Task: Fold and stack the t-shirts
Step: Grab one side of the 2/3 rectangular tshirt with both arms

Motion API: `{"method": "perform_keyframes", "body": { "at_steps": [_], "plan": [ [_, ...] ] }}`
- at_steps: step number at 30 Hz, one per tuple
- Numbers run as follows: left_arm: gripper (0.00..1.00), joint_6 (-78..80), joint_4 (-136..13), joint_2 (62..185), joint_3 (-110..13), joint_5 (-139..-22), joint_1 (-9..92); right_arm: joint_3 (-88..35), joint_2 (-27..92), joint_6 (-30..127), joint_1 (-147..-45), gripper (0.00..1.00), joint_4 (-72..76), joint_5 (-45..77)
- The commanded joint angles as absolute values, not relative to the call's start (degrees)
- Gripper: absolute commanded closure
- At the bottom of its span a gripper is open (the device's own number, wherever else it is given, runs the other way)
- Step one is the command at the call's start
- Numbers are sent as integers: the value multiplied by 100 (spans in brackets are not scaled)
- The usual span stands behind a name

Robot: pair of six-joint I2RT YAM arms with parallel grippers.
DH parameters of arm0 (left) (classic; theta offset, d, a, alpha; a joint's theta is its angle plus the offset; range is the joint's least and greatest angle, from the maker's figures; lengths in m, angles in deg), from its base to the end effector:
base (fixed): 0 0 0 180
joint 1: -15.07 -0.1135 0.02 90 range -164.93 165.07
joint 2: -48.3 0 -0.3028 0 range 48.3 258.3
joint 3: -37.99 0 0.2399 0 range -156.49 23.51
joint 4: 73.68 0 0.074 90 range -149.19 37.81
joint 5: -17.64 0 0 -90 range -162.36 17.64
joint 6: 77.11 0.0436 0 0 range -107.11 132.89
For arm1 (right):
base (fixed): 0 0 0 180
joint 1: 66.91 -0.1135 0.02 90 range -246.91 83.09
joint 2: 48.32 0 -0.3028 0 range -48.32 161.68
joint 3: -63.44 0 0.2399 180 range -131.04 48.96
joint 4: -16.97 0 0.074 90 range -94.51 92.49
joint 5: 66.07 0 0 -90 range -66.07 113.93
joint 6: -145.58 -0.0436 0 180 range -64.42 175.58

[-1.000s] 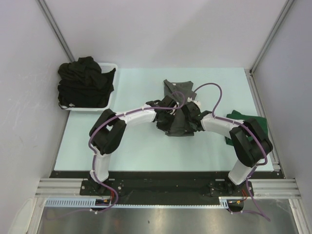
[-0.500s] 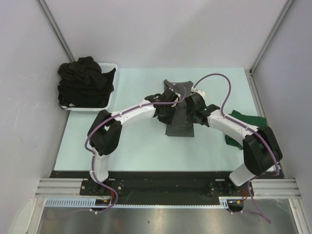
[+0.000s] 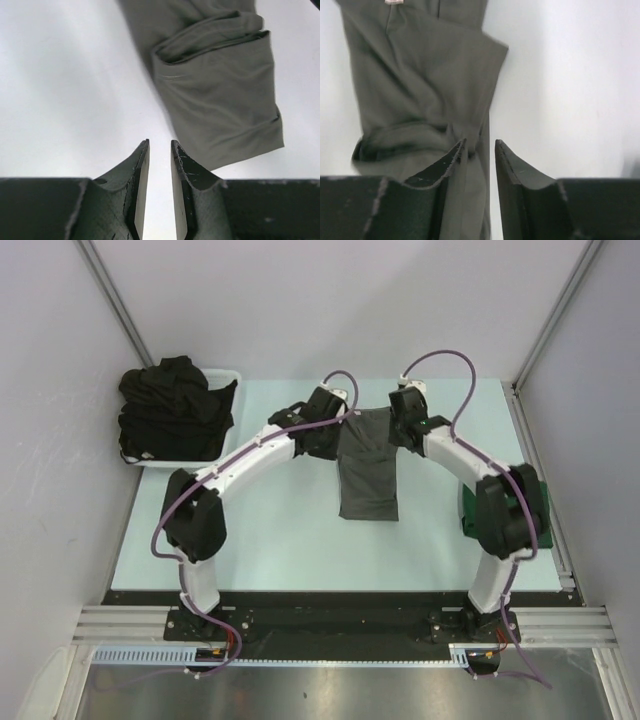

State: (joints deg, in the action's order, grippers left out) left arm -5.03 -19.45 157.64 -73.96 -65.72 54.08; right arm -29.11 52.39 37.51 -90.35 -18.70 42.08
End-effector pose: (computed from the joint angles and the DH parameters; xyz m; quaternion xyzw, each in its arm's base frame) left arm 0.3394 -0.2685 0.3182 0.1538 0.9304 -0.1083 0.3145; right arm 0.3697 0.1455 0.2970 0.0192 0.9103 0.0015 0.4135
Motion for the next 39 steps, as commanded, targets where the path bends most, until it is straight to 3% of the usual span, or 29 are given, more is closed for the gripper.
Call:
{"method": "perform_keyframes", "body": {
  "at_steps": [1, 9, 19, 39],
  "plan": [
    [71, -443, -1938, 14982, -7291, -6435, 5260, -3988, 6405, 4283, -8898, 65, -1536, 4107],
    [65, -364, -2052, 14727, -7054, -6646, 5050, -6404, 8070, 4584, -8599, 62, -1913, 3984],
    [65, -337, -2070, 14788, -6948, -7042, 4961, -7707, 8870, 4477, -8150, 59, -2160, 3799],
    [66, -1295, -1938, 14806, -7335, -7262, 4970, -7989, 9537, 3510, -7324, 60, -1896, 2261]
  ]
}}
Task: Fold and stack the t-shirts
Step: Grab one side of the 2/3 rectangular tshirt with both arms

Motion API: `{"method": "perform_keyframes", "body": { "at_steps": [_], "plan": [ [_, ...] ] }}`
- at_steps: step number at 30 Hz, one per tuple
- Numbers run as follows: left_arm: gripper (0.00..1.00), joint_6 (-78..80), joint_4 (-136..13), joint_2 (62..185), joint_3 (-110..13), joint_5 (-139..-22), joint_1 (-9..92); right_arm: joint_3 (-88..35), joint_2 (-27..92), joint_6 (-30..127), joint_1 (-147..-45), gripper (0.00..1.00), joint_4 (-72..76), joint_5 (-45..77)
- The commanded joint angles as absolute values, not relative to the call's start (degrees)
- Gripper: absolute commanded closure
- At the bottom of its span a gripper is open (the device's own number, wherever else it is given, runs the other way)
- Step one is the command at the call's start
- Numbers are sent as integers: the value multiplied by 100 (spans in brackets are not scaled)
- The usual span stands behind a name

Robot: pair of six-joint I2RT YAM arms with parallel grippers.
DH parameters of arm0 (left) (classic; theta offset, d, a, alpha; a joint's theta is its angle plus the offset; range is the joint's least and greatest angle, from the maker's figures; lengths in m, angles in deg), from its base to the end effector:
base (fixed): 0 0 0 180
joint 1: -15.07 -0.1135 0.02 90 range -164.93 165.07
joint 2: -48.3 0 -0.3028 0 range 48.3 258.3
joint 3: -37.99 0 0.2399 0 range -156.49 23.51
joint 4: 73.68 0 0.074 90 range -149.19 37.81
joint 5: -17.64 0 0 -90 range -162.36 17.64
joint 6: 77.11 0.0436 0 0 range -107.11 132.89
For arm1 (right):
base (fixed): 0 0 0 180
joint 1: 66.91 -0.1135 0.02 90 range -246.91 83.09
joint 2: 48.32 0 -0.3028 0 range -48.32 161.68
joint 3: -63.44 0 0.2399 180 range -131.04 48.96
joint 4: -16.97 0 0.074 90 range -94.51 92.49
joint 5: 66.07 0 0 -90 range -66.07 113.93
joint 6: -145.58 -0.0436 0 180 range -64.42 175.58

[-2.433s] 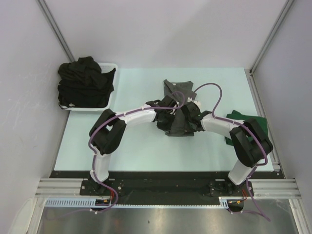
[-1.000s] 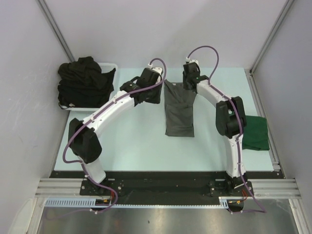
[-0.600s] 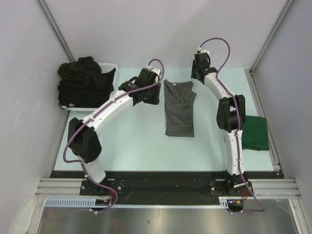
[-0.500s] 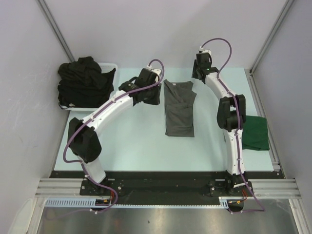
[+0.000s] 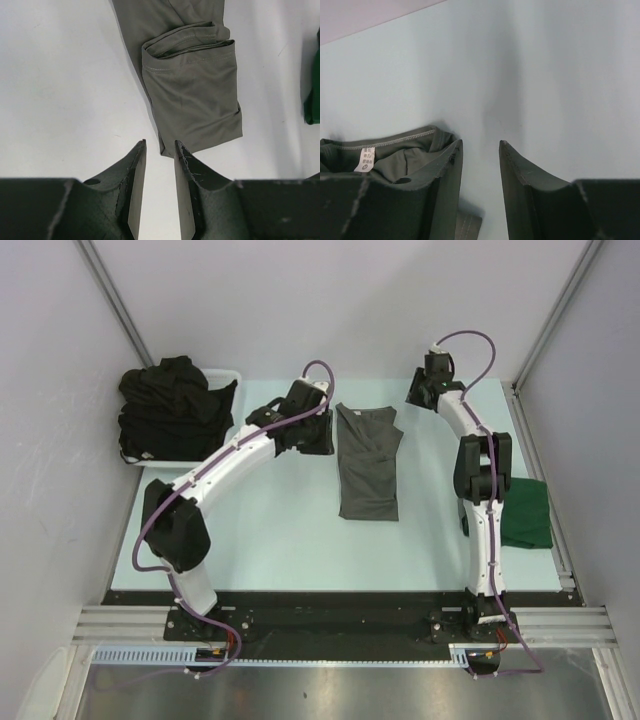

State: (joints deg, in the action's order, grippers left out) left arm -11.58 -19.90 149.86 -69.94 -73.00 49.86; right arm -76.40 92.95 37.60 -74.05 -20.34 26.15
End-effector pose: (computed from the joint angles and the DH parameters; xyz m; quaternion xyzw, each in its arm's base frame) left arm 0.3271 -0.2279 0.3502 0.0858 0.9278 -0.1841 0.3131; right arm 0.5834 0.0714 0.2234 0.0935 0.8966 0.0770 0.4259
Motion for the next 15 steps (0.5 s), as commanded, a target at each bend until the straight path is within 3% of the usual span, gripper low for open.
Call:
{"method": "perform_keyframes", "body": {
  "at_steps": [1, 15],
  "plan": [
    [65, -1295, -1903, 14815, -7378, -7245, 4970, -8033, 9564, 3467, -7315, 60, -1887, 2243],
    [66, -1287, -1586, 15061, -7765, -7095, 4970, -7919, 9784, 3124, -7491, 60, -1571, 1945]
  ]
}}
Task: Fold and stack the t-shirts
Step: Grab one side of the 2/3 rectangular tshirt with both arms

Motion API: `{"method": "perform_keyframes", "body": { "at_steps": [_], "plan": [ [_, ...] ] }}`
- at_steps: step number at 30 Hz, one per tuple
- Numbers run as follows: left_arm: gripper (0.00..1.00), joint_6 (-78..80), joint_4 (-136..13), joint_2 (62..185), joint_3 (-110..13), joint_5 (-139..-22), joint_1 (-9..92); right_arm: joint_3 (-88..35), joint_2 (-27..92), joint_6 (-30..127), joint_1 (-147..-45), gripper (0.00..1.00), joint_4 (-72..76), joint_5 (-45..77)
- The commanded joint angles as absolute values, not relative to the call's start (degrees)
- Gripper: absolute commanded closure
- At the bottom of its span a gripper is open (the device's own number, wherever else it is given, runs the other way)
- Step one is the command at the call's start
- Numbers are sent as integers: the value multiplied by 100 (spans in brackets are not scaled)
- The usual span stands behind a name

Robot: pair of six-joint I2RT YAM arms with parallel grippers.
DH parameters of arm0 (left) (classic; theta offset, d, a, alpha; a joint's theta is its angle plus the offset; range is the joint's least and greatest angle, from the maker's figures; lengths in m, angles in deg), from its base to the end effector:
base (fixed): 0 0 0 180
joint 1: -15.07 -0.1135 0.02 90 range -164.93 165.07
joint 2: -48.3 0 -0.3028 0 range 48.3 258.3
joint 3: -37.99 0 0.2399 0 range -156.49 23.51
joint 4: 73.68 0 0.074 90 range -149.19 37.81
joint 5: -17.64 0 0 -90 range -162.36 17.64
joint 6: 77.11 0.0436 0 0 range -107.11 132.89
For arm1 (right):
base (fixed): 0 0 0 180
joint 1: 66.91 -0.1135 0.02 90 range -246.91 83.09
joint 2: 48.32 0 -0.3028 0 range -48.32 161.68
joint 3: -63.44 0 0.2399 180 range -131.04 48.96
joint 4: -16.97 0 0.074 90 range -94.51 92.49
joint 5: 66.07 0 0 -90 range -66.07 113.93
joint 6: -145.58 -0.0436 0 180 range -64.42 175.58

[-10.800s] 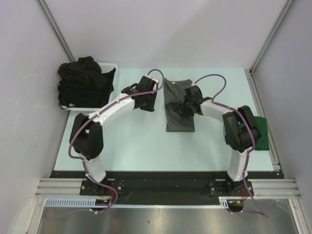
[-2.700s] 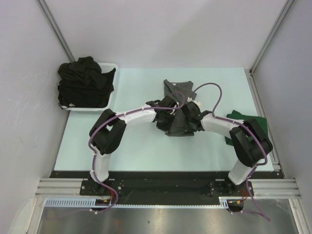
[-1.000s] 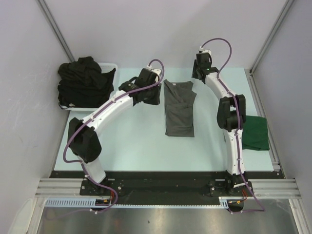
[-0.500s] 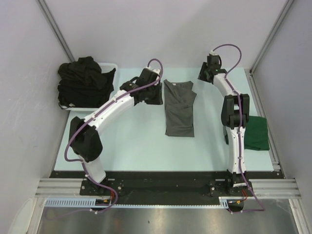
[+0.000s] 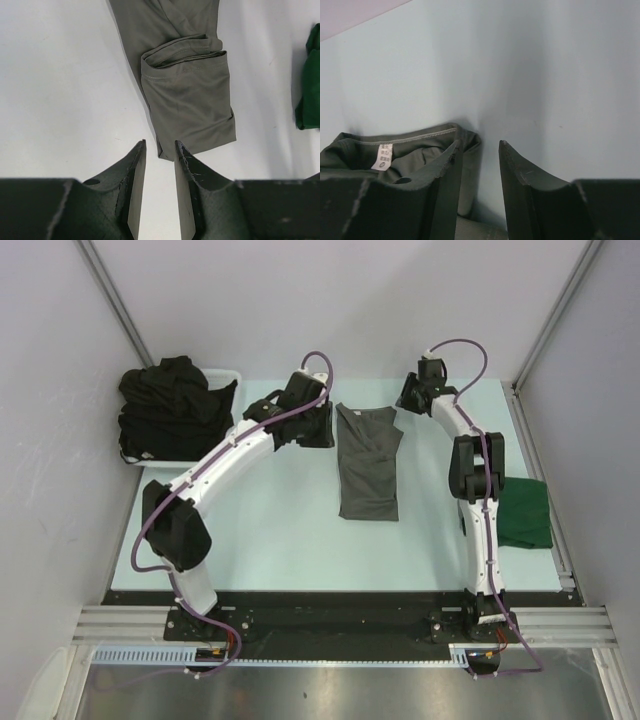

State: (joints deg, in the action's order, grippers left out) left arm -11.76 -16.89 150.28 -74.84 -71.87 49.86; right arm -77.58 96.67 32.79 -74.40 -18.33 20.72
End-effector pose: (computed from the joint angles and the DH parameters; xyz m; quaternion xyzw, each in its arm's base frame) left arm 0.3289 -0.2281 0.3704 0.0803 0.9235 -0.1825 0.3277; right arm 0.5929 0.0804 0.1962 0.1083 0.8968 0.1363 0.4067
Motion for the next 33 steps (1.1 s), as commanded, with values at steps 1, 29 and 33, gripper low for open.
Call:
{"method": "perform_keyframes", "body": {
  "at_steps": [1, 29, 33],
  "plan": [
    [66, -1287, -1577, 15061, -7765, -7095, 4970, -7919, 9802, 3115, -7491, 60, -1562, 1927],
    [66, -1251, -1489, 15254, -7906, -7122, 4970, -7489, 9784, 2746, -7447, 59, -1360, 1550],
    [66, -1260, -1498, 15254, -7897, -7121, 4979, -7331, 9767, 2588, -7429, 58, -1272, 1452]
  ]
}}
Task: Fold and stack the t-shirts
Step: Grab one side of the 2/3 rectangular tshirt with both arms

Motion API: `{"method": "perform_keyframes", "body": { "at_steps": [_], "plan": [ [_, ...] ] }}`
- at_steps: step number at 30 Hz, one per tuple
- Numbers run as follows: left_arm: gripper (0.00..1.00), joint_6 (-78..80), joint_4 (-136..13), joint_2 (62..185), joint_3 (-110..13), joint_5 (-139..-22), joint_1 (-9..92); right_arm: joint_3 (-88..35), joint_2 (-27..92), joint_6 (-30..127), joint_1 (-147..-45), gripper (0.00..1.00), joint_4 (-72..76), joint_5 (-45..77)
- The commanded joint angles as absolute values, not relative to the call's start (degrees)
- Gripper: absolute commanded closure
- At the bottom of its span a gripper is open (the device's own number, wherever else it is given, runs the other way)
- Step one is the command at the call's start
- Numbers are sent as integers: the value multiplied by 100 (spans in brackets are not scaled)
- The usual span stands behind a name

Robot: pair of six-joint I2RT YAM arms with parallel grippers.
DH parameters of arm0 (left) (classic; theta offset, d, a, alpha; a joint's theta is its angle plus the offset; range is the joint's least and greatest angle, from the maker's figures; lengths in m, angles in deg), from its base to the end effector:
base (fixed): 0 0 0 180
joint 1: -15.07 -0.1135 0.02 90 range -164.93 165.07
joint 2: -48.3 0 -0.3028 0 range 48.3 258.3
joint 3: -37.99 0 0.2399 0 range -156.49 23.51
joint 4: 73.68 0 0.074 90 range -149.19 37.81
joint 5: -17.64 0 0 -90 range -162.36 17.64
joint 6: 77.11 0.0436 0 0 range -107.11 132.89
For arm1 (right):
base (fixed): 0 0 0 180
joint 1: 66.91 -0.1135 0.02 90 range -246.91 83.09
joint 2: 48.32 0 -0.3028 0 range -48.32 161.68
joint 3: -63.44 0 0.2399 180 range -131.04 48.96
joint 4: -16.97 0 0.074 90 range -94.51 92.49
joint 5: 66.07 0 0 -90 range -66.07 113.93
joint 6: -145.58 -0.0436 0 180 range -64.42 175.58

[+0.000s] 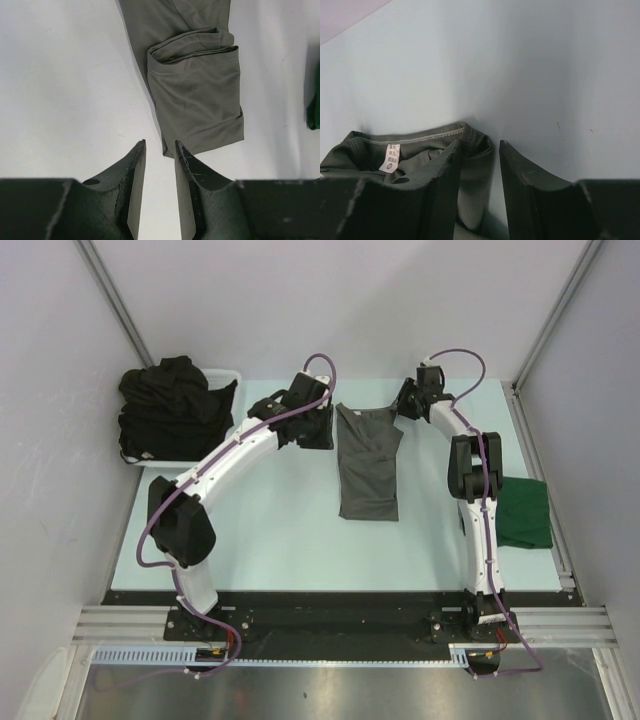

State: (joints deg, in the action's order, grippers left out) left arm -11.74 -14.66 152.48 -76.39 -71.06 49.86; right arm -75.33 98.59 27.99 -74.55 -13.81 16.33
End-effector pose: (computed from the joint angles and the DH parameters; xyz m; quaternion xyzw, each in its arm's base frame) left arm 0.3354 -0.2318 0.3611 0.0789 0.9327 -0.1651 0.3107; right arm 0.5963 0.0858 0.1712 0.1278 0.8916 0.1872 0.3919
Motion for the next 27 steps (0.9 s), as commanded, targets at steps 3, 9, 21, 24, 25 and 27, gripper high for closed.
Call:
{"method": "perform_keyframes", "body": {
  "at_steps": [3, 9, 21, 24, 25, 27],
  "plan": [
    [66, -1260, -1489, 15254, -7880, -7130, 4970, -7286, 9740, 2570, -7429, 62, -1193, 1426],
    [65, -1260, -1489, 15350, -7923, -7052, 4970, -7365, 9793, 2517, -7438, 93, -1193, 1356],
    [65, -1040, -1428, 17360, -9688, -6734, 4812, -7409, 9661, 2596, -7377, 100, -1430, 1154],
    [65, -1102, -1463, 18011, -10409, -6937, 4698, -7225, 9539, 2552, -7342, 100, -1386, 1127],
    [65, -1102, -1489, 18144, -10672, -6963, 4672, -7198, 9521, 2570, -7350, 100, -1378, 1144],
    [64, -1111, -1699, 18382, -10754, -7103, 4566, -7128, 9486, 2596, -7350, 100, -1360, 1136]
  ]
}}
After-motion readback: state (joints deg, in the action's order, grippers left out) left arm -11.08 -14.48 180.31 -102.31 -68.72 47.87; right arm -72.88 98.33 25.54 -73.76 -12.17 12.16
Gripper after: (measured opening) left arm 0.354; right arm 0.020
